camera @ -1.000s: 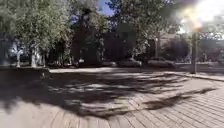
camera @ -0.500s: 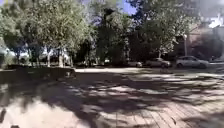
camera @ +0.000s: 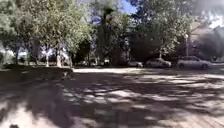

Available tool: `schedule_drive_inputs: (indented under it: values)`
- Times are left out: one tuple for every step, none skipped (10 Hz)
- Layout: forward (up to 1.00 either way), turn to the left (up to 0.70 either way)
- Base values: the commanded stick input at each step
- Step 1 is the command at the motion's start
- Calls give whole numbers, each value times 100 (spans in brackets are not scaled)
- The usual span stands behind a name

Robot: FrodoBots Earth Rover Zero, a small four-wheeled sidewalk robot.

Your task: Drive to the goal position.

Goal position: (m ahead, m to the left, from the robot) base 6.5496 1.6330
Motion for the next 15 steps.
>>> schedule_drive_inputs:
  values:
    - [70, 0]
    - [70, 0]
    - [70, 0]
    - [70, 0]
    - [70, 0]
    - [70, 0]
    - [70, 0]
    - [70, 0]
    - [70, 0]
    - [70, 0]
    - [70, 0]
    - [70, 0]
    - [70, 0]
    - [70, 0]
    - [70, 0]
